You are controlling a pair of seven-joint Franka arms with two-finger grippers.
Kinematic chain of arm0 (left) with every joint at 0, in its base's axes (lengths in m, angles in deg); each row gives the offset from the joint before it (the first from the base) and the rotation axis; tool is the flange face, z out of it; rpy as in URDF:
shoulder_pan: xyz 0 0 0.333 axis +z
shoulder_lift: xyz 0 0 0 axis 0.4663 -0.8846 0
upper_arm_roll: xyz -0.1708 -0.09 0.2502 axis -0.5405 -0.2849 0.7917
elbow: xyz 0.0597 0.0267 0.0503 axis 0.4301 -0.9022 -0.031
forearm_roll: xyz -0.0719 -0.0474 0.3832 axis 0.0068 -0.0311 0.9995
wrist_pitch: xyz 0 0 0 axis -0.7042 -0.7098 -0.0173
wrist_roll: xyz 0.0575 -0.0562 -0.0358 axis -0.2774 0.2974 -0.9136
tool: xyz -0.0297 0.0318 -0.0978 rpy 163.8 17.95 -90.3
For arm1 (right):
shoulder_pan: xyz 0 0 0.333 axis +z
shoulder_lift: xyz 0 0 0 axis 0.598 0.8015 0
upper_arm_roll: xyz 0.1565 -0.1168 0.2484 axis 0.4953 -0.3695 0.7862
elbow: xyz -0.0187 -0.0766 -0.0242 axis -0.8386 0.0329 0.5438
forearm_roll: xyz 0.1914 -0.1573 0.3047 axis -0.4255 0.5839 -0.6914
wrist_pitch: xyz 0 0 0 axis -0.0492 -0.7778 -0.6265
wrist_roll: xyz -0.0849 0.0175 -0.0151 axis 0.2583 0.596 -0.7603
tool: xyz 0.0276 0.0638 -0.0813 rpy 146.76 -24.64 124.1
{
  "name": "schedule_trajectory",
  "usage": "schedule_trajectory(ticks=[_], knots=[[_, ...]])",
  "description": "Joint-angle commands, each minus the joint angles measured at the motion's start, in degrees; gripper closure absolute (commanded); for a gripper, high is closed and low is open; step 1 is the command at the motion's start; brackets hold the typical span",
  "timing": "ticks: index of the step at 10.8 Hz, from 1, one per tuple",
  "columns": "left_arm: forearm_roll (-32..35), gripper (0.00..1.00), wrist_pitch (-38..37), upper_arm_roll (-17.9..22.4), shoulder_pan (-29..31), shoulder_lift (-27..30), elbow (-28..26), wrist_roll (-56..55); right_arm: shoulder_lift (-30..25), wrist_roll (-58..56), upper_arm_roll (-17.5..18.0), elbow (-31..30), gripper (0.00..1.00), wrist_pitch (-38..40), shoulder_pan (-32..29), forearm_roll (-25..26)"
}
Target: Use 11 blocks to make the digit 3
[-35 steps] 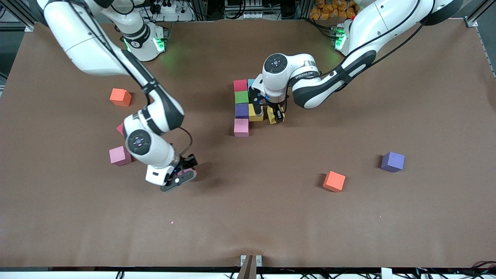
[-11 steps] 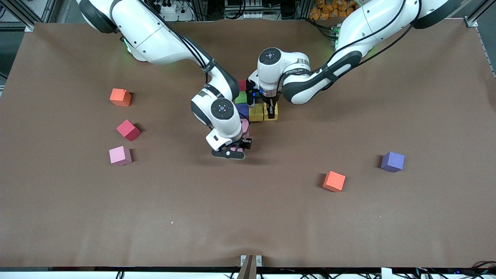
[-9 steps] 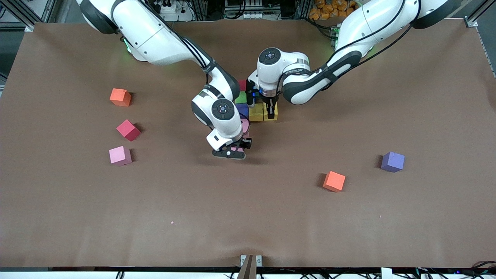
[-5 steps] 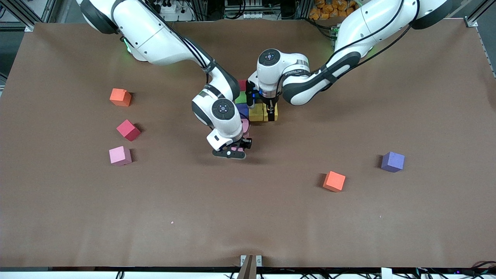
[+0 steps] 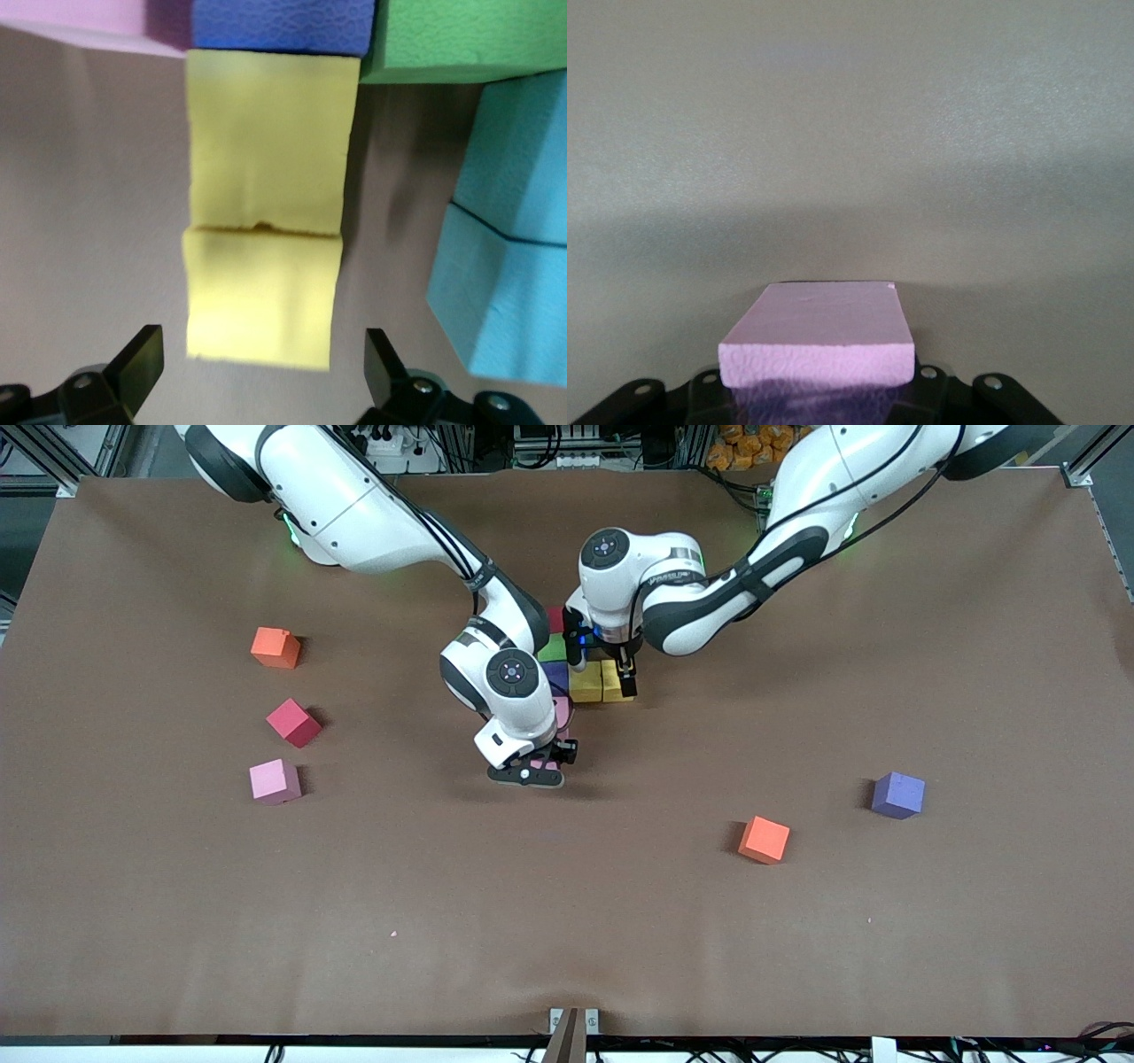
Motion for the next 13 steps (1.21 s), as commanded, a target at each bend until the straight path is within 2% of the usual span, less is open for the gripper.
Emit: schedule_trajectory(ticks=[1,2,4,6,8,10,13], knots=[[-5.07,0.00,-2.07,-2.99,5.18,4.21,-0.61,0.29,0.55,0.74,-0.49,1.12,0.59,0.44,0.77,0.99],[-7.43,0.00,-3.82,-3.70,8.25,4.21,0.69,0.46,0.55,0.74,-0.49,1.12,0.59,0.35,0.77,0.99],[-11.66,0.00,-11.70,-3.10,10.65,3.51,8.05,0.55,0.46,0.65,-0.58,1.12,0.59,0.35,0.77,0.99],[-11.76,0.00,-18.48,0.14,10.56,2.72,15.61,0.02,0.55,0.65,-0.58,1.12,0.59,0.35,0.59,0.99],[-12.28,0.00,-21.05,3.83,11.26,2.89,21.50,-0.06,0.46,0.65,-0.58,1.12,0.59,0.35,0.68,0.99],[-15.61,0.00,-21.24,6.91,13.63,2.89,26.08,-0.07,0.46,0.65,-0.58,1.12,0.59,0.35,0.77,0.90],[-16.86,0.00,-21.24,10.96,14.61,2.81,27.78,-1.46,0.20,-0.57,-0.49,1.12,0.59,0.62,1.03,0.64]])
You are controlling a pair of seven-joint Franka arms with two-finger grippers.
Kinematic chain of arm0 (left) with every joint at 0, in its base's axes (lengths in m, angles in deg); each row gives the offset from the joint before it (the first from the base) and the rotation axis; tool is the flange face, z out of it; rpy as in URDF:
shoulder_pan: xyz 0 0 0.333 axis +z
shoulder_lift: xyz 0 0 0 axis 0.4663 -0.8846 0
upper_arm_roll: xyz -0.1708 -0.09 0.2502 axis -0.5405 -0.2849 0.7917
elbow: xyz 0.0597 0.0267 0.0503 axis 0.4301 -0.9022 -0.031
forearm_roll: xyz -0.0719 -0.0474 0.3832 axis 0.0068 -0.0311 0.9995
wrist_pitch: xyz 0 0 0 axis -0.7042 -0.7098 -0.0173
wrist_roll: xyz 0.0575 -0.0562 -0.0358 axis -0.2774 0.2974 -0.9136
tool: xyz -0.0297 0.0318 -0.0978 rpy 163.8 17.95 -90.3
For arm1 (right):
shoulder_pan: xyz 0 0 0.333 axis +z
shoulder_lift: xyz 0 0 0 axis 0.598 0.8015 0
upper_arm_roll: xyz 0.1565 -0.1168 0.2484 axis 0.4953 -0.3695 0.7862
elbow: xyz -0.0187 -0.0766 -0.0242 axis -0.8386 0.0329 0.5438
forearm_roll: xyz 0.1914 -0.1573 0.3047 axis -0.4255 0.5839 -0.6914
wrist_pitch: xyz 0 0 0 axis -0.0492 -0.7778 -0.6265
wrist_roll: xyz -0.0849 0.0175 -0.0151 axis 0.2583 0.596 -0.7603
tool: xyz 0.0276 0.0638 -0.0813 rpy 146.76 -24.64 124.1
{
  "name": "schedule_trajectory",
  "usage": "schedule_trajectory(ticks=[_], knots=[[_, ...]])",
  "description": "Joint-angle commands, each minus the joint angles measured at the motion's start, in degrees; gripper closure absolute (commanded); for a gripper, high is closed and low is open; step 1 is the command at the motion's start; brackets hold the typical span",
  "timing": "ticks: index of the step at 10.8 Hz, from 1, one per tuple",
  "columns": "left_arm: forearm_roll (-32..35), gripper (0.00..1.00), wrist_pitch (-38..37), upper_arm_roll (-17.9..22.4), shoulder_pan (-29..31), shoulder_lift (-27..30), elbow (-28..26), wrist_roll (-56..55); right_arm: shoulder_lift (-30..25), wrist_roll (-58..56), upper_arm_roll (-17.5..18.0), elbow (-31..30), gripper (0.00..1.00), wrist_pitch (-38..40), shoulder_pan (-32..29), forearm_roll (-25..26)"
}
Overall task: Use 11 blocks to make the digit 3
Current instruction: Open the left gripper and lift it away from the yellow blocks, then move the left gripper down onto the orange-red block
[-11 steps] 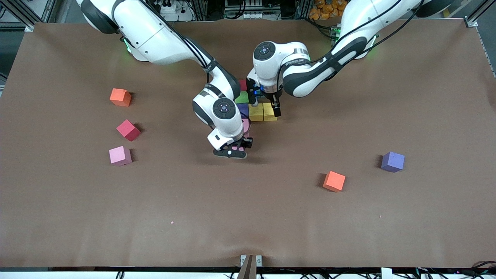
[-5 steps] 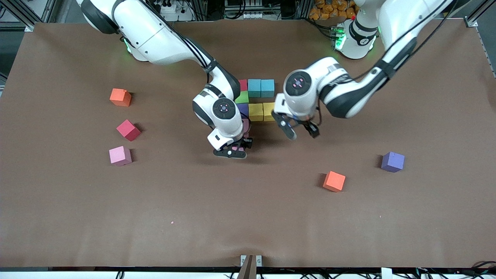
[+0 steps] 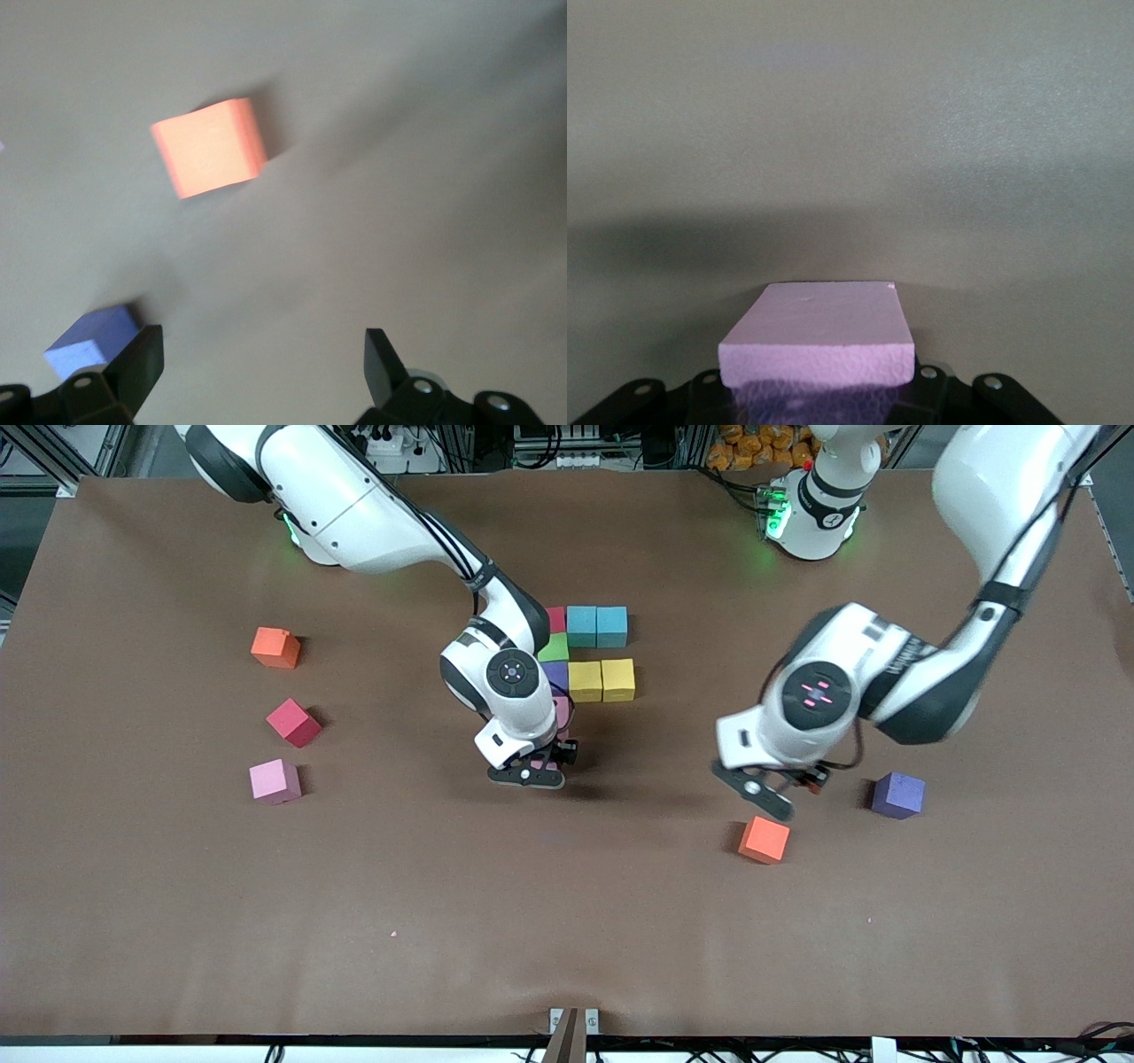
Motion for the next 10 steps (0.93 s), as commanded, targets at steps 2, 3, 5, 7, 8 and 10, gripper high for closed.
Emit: schedule_trajectory(ticks=[2,3,5,7,8,10], knots=[[-1.58,0.00,-1.22,1.90,-1.63,-1.80,4.61,-8.83,0.12,-0.53,-0.42,0.89,0.59,0.70,1.67,0.72],[-1.58,0.00,-0.87,1.99,-1.64,-2.34,5.41,-12.35,0.12,-2.45,-0.42,0.89,0.59,0.70,1.67,0.72],[-1.58,0.00,1.06,2.08,-1.64,-2.87,6.12,-14.49,0.12,-5.01,-0.42,0.80,0.59,0.70,1.67,0.63],[-1.66,0.00,4.56,2.86,-1.72,-3.66,6.38,-14.67,0.12,-7.29,-0.42,0.54,0.58,0.79,1.67,0.72],[-1.66,0.00,7.19,4.00,-1.81,-4.62,6.38,-14.75,0.21,-8.08,-0.42,0.36,0.58,0.79,1.67,0.63],[-1.58,0.00,11.69,4.89,-1.99,-6.64,6.38,-16.15,0.21,-7.83,-0.42,0.45,0.58,0.79,1.67,0.37]])
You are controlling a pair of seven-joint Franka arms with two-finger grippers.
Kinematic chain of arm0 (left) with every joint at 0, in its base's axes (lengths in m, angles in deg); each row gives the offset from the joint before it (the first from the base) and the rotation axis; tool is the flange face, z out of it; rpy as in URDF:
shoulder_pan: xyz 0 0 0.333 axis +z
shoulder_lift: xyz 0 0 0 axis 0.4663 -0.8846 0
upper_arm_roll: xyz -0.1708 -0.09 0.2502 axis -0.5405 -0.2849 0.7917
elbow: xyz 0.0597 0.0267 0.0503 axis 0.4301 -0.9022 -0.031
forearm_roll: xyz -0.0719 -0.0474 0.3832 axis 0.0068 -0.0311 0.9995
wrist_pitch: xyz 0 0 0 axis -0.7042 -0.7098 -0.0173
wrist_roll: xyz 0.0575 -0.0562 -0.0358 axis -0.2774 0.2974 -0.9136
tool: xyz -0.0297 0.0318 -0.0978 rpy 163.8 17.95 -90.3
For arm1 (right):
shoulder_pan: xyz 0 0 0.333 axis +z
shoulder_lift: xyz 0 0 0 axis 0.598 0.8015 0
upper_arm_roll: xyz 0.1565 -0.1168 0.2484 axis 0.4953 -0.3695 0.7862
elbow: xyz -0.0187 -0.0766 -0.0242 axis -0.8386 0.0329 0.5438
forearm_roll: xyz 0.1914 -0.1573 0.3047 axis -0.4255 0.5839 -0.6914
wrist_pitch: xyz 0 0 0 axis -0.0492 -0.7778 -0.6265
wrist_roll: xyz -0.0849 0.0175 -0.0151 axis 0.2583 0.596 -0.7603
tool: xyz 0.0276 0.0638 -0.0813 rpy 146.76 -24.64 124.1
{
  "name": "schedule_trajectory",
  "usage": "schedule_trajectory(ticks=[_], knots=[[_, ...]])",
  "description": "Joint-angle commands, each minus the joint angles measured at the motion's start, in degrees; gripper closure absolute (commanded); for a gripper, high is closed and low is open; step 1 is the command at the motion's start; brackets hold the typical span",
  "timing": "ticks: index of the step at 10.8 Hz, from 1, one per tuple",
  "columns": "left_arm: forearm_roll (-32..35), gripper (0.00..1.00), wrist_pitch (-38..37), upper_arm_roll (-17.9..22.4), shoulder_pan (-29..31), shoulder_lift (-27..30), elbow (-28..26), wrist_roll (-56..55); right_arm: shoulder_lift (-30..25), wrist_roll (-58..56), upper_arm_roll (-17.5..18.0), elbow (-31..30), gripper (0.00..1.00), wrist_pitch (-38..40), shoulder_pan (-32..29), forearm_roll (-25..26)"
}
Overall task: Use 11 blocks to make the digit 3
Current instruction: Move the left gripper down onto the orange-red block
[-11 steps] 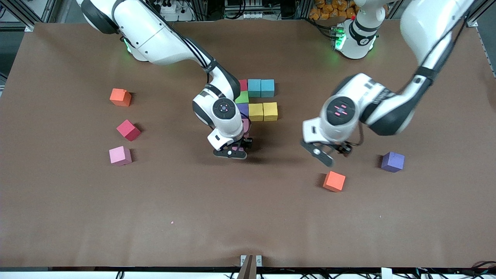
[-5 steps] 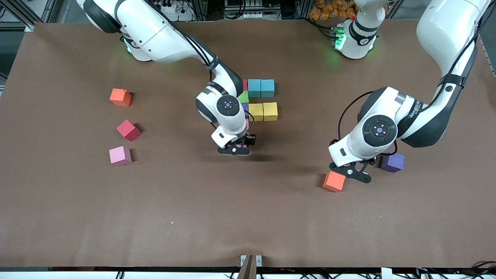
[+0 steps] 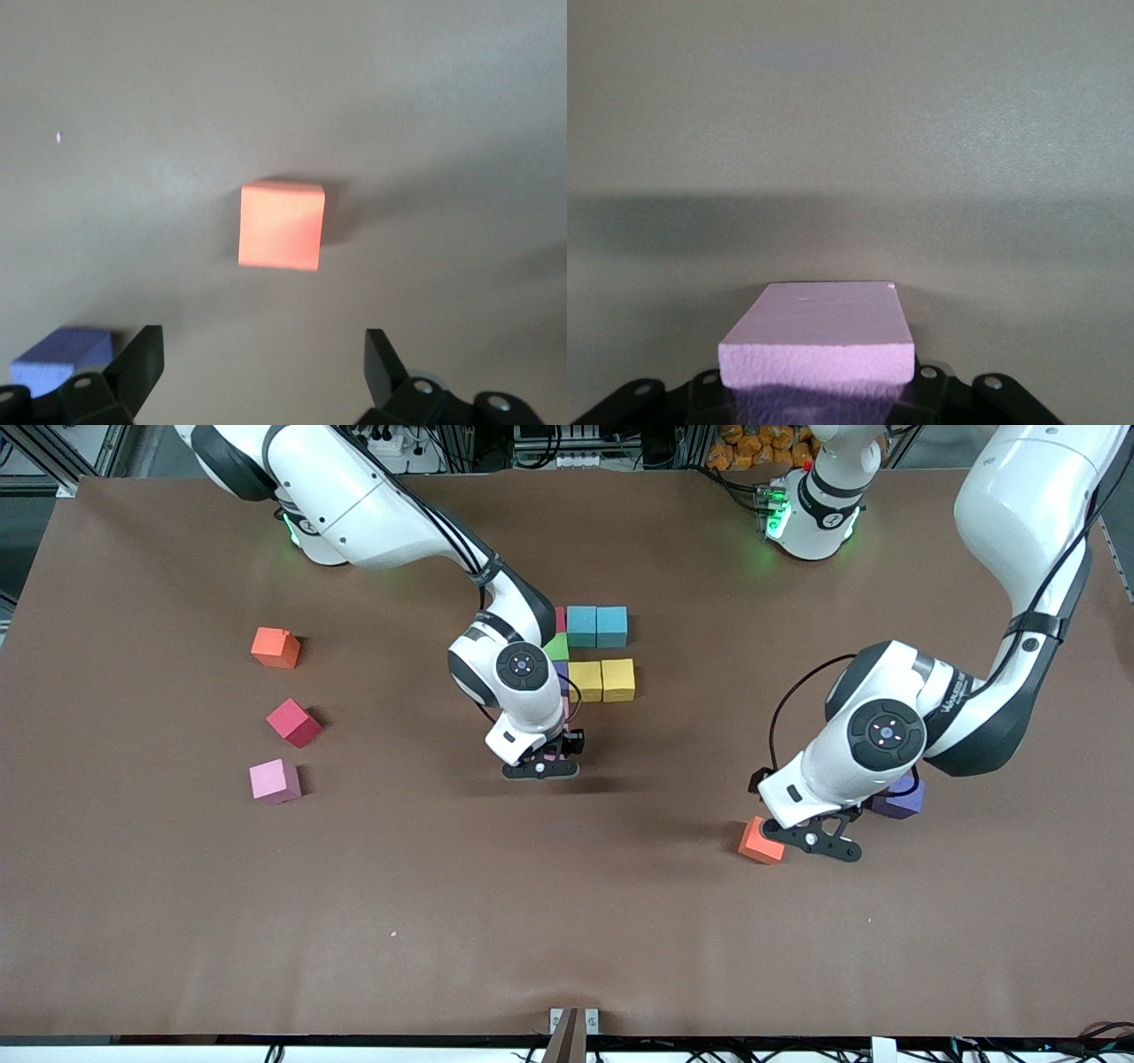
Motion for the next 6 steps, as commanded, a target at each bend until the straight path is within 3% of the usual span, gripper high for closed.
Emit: schedule_trajectory(ticks=[1,2,4,6], knots=[[-0.85,0.00,3.73,1.78,-1.82,-2.29,1.38,-4.31,0.21,-0.59,-0.36,0.45,0.58,0.38,0.42,0.11],[-0.42,0.00,4.80,4.05,-4.44,-2.38,1.64,-6.86,0.29,-0.59,-0.36,0.53,0.58,0.38,0.42,0.02],[-0.93,0.00,7.60,13.78,-12.95,-2.38,2.17,-8.63,0.30,-0.50,-0.36,0.53,0.58,0.38,0.85,-0.07],[-1.03,0.00,9.54,17.42,-15.27,-2.81,2.09,-9.26,0.30,-0.41,-0.27,0.53,0.58,0.90,0.94,-0.07]])
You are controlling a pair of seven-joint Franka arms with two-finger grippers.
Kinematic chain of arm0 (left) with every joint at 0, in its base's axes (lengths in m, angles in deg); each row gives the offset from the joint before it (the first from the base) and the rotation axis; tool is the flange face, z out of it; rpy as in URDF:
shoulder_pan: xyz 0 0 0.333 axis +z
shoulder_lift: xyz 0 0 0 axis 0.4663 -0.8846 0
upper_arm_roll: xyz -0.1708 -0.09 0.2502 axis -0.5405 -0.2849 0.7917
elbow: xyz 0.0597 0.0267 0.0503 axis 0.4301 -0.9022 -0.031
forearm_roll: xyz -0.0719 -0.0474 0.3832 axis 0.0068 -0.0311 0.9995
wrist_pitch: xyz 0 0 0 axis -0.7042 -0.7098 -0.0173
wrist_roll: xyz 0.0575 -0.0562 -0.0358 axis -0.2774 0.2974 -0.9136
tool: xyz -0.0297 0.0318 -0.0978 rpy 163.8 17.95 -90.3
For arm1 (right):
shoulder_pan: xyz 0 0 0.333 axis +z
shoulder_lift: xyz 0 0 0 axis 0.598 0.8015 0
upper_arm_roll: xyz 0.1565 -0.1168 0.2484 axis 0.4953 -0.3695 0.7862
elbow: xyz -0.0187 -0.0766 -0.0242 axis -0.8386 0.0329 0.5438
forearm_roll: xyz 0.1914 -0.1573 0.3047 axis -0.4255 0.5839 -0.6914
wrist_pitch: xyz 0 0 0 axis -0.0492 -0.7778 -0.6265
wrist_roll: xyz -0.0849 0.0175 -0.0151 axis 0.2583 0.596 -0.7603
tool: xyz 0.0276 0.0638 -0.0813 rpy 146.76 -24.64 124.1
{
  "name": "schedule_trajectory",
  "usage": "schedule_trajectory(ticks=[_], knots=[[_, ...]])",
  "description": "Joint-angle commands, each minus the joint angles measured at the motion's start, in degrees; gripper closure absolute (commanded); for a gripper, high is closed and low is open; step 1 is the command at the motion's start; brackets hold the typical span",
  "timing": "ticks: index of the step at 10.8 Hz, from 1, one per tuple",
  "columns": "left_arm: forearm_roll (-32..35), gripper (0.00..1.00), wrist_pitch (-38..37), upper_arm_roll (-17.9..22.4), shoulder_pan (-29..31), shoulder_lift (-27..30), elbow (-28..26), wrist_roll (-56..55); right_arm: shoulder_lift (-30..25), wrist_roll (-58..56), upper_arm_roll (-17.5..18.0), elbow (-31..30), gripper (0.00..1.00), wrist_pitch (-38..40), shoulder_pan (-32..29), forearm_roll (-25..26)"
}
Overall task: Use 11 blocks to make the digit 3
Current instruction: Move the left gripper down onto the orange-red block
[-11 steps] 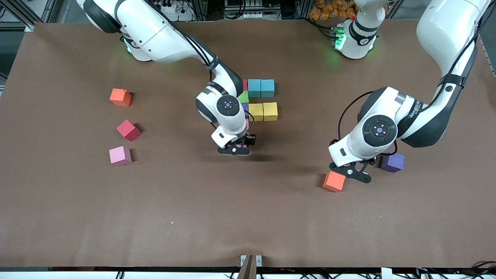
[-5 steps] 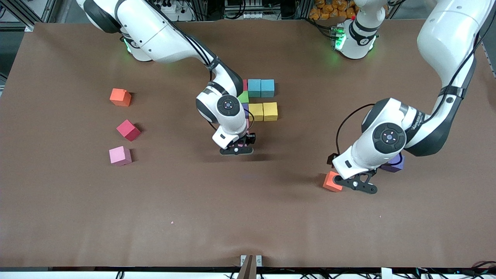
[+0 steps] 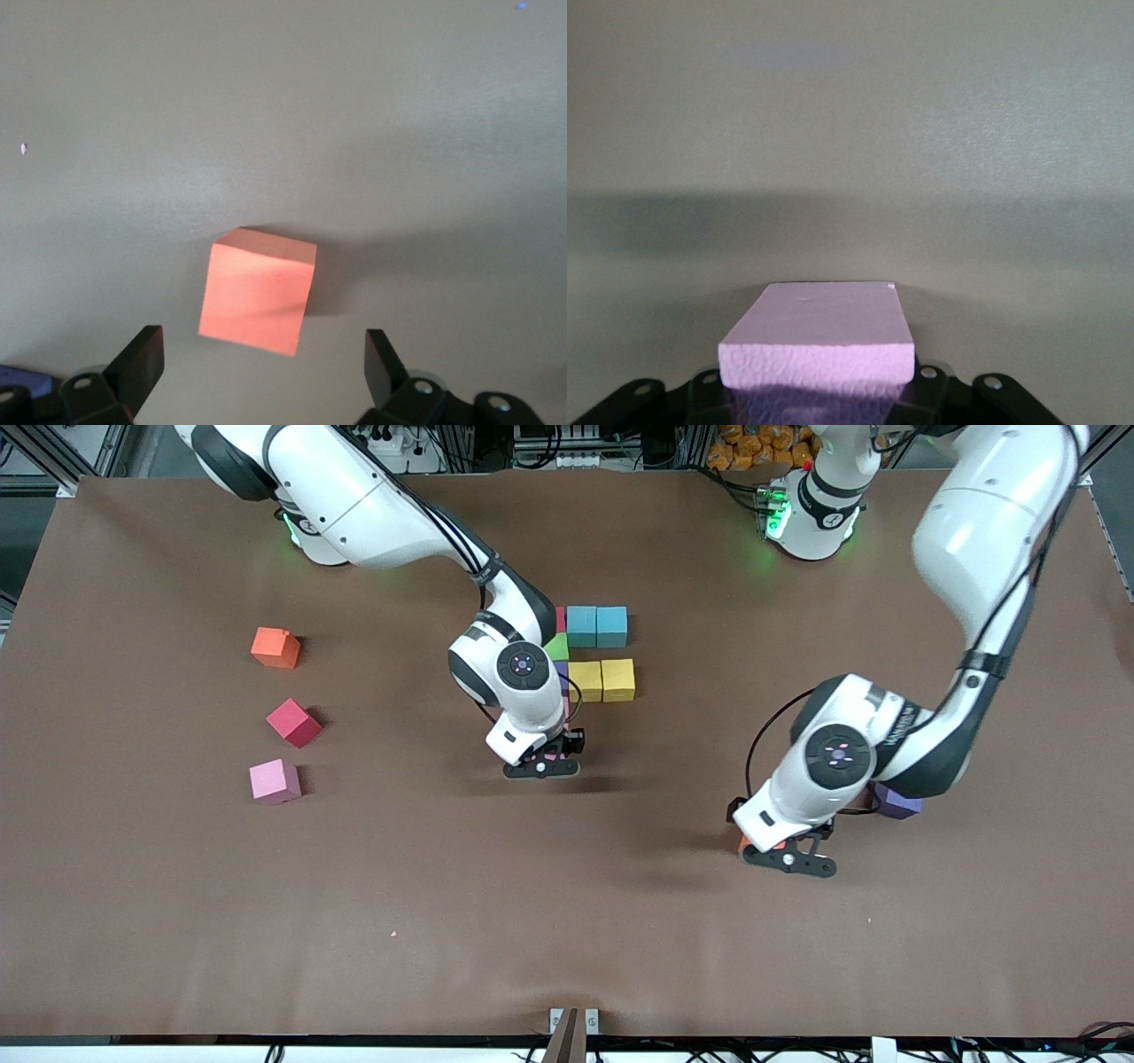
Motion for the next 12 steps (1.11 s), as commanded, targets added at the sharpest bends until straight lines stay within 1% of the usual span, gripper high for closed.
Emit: schedule_trajectory(ticks=[1,3,4,6,8,10,12], knots=[[-1.17,0.00,1.84,2.73,-1.18,-0.37,1.15,0.38,0.30,-0.28,-0.33,0.53,0.58,0.92,0.74,-0.06],[-1.00,0.00,2.97,2.73,-1.08,-1.25,0.80,0.65,0.30,-0.20,-0.33,0.44,0.58,0.92,1.01,-0.24],[-1.00,0.00,4.99,2.73,-0.47,-1.69,0.10,1.69,0.30,-0.20,-0.33,0.44,0.58,1.00,1.01,-0.24],[-1.17,0.00,7.54,2.64,0.40,-2.48,-1.66,6.25,0.30,0.07,-0.24,0.44,0.58,0.92,1.01,-0.24],[-1.17,0.00,7.91,2.46,0.41,-2.75,-1.93,8.72,0.38,1.37,-0.24,0.44,0.58,0.92,1.27,-0.68],[-3.27,0.00,7.91,2.46,0.59,-2.92,-1.93,13.54,0.30,1.83,-0.15,0.53,0.58,1.00,1.45,-0.68],[-3.63,0.00,7.91,2.46,0.94,-3.01,-2.02,16.28,0.38,1.74,-0.15,0.44,0.58,0.92,1.45,-0.68]])
